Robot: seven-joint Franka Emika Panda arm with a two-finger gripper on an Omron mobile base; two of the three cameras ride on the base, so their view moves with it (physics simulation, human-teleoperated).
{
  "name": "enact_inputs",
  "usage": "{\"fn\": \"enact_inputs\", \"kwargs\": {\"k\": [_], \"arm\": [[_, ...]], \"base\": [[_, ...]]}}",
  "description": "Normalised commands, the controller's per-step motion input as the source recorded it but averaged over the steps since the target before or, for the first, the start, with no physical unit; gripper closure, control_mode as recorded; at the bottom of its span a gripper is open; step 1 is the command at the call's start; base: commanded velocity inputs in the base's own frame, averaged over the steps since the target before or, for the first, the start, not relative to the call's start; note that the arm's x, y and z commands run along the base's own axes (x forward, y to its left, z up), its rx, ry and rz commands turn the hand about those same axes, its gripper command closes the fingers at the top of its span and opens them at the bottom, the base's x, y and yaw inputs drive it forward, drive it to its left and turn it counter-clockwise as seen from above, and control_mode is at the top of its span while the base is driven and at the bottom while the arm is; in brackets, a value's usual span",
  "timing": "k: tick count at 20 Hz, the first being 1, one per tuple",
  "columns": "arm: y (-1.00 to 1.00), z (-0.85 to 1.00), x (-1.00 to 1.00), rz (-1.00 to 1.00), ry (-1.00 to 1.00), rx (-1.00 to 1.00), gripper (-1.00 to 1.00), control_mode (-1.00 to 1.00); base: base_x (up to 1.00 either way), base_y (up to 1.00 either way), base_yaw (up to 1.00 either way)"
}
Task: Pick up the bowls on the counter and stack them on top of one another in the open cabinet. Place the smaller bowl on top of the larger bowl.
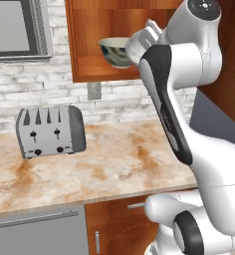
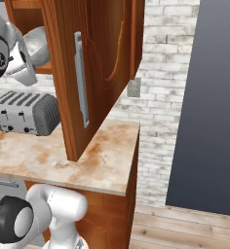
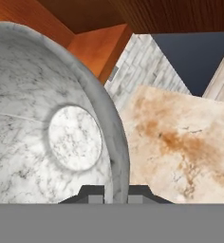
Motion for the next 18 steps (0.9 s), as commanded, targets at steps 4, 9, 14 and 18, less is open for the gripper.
{"fn": "enact_inputs", "kwargs": {"k": [4, 9, 14, 18], "arm": [[0.00, 0.00, 0.29, 0.00, 0.01, 0.00, 1.00, -1.00], [0.00, 0.00, 0.33, 0.00, 0.01, 0.00, 1.00, -1.00], [0.00, 0.08, 0.30, 0.00, 0.00, 0.00, 1.00, -1.00], [-0.01, 0.05, 0.31, 0.00, 0.00, 0.00, 1.00, -1.00]], "base": [[0.00, 0.00, 0.00], [0.00, 0.00, 0.00], [0.00, 0.00, 0.00], [0.00, 0.00, 0.00]]}}
